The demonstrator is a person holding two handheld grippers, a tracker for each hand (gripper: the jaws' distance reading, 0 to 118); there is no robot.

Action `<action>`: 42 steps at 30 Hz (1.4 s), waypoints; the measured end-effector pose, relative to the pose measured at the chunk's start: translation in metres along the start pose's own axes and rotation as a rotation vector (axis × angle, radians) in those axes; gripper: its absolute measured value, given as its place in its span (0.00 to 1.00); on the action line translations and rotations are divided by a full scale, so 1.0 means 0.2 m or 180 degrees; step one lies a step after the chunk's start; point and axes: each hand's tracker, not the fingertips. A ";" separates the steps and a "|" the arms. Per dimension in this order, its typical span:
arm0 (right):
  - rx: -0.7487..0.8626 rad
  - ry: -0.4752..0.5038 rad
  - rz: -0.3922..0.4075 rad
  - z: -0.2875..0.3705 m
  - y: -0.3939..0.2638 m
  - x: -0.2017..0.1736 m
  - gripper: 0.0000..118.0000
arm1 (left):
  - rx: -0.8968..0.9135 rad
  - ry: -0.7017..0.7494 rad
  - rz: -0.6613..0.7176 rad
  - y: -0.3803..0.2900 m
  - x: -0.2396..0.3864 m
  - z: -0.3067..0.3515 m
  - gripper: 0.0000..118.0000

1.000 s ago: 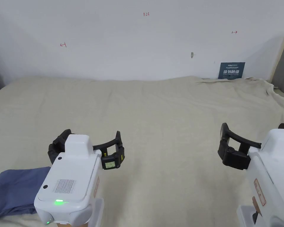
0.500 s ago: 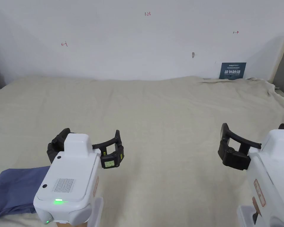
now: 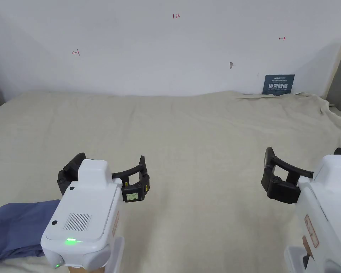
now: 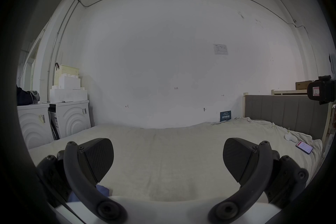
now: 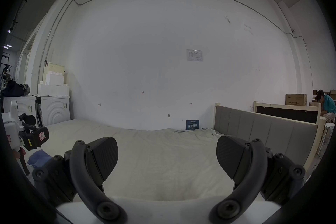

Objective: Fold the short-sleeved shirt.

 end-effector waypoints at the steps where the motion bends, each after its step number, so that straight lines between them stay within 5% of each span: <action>1: -0.0004 0.0000 0.0002 0.00 0.00 0.00 0.92 | 0.0003 0.0001 -0.0007 0.00 0.00 0.00 1.00; 18: -0.0004 -0.0014 -0.0018 -0.01 -0.02 0.03 0.92 | -0.0002 -0.0007 -0.0022 -0.01 0.00 0.00 1.00; 24: -0.0187 -0.0097 -0.0277 -0.02 0.03 0.04 0.92 | -0.0006 -0.0035 0.0010 0.00 -0.01 0.01 1.00; 27: -0.0712 -0.0123 -0.0498 -0.06 0.08 0.07 0.92 | -0.0018 -0.0041 0.0030 0.01 -0.01 0.01 1.00; 32: -0.1630 -0.0603 -0.0747 -0.12 0.13 0.09 0.92 | -0.0013 -0.0032 0.0072 0.02 -0.02 0.01 1.00; 38: -0.1590 -0.0487 -0.1002 -0.14 0.08 0.12 0.92 | -0.0010 -0.0012 0.0084 0.02 -0.03 0.01 1.00; 42: -0.1456 -0.0675 -0.0933 -0.12 0.08 0.09 0.92 | 0.0014 -0.0002 0.0091 0.02 -0.03 0.02 1.00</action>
